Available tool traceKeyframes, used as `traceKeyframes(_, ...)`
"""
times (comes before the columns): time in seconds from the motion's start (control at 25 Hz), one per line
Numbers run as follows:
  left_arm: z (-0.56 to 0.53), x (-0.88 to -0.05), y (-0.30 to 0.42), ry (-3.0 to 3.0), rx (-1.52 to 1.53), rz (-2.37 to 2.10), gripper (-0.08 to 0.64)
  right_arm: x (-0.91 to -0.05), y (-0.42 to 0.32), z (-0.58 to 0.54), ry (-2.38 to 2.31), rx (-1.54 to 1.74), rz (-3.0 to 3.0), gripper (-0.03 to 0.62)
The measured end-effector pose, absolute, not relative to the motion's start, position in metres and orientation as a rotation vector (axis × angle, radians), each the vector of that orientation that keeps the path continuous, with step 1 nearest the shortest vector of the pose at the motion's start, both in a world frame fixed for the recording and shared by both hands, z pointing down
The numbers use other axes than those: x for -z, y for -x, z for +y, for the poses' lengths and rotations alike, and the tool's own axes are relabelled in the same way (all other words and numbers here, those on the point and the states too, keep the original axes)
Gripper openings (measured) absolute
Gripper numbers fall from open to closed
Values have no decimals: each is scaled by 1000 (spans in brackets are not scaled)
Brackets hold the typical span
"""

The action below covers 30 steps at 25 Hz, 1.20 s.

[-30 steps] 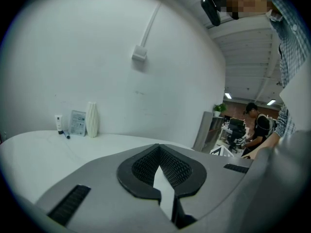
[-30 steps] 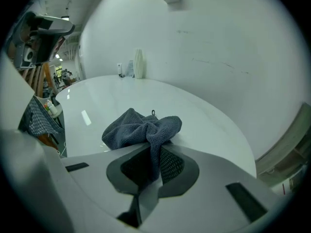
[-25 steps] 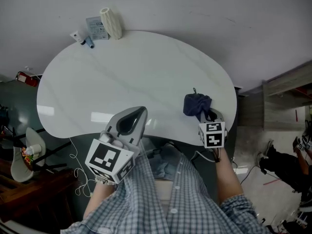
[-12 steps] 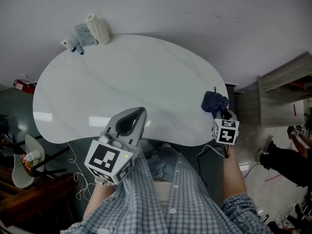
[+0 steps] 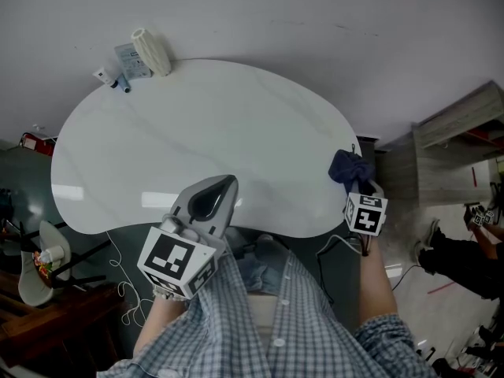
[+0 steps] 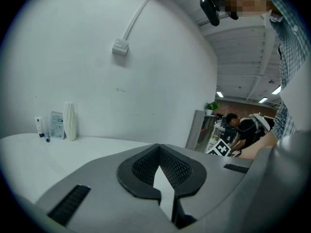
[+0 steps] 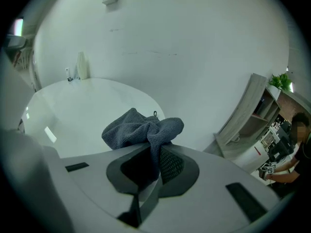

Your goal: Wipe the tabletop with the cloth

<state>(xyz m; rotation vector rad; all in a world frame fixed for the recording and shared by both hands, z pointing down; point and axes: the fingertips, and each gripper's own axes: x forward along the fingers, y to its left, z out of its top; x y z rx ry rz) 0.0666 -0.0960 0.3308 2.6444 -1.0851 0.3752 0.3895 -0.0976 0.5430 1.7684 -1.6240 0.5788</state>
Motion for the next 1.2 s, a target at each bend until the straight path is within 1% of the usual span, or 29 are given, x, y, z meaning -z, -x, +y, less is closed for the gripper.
traceKeyframes(0.4, -92, -333, -56, -2598, -399, -1134, 6, -543, -387, -122, -1751, -587, -1657, 23)
traceKeyframes(0.68, -101, -334, -49, -2566, -395, -1135, 6, -541, -367, -140, -1745, -597, -1678, 23)
traceKeyframes(1.2, -126, -336, -28, -2545, -391, -1151, 6, -537, -266, -176, -1575, -537, -1840, 23)
